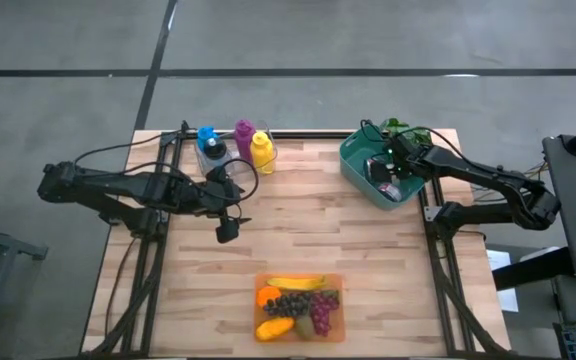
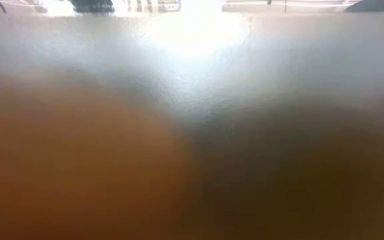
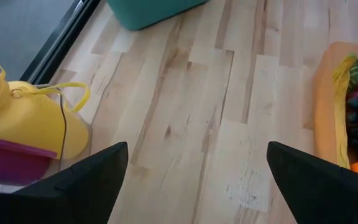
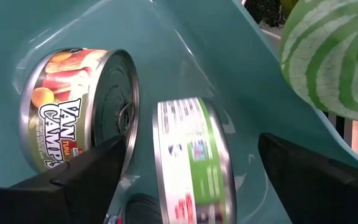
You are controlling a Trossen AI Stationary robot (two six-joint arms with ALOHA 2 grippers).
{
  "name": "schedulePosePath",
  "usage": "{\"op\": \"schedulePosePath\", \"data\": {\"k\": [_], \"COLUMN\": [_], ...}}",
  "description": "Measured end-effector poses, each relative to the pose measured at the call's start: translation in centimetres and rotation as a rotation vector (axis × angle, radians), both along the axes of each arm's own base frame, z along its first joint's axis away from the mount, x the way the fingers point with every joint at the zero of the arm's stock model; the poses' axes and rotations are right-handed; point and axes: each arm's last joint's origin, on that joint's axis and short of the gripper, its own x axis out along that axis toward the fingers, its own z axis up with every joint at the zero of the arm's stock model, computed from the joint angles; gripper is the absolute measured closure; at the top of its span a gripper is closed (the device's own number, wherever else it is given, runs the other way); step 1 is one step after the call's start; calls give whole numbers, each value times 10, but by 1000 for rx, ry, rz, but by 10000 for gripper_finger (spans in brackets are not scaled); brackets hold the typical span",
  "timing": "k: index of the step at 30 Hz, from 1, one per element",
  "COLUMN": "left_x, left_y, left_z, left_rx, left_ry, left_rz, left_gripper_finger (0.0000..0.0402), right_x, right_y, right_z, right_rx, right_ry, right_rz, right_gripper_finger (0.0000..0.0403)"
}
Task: Pick & Place Food Item
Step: Return to Home Position
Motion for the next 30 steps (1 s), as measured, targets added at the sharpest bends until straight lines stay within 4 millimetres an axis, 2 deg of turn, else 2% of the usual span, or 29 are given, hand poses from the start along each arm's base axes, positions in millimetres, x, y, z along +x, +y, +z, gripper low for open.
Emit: {"op": "schedulePosePath", "data": {"k": [10,14,18,30], "left_x": [0,0,0,0], "left_y": [0,0,0,0], "left_z": [0,0,0,0], "left_rx": [-1,-1,-1,0], "left_ry": [0,0,0,0], "left_rz": [1,1,1,0], "left_gripper_finger": [18,18,18,18], "right_x": [0,4,9,11], "right_y": [1,0,-2,6], "right_z": [1,10,29,107], "right_rx": [16,36,42,-34], "right_ry": [-6,-73,-167,-485], "right_rz": [9,33,86,288], "right_gripper_finger": [32,32,32,32]}}
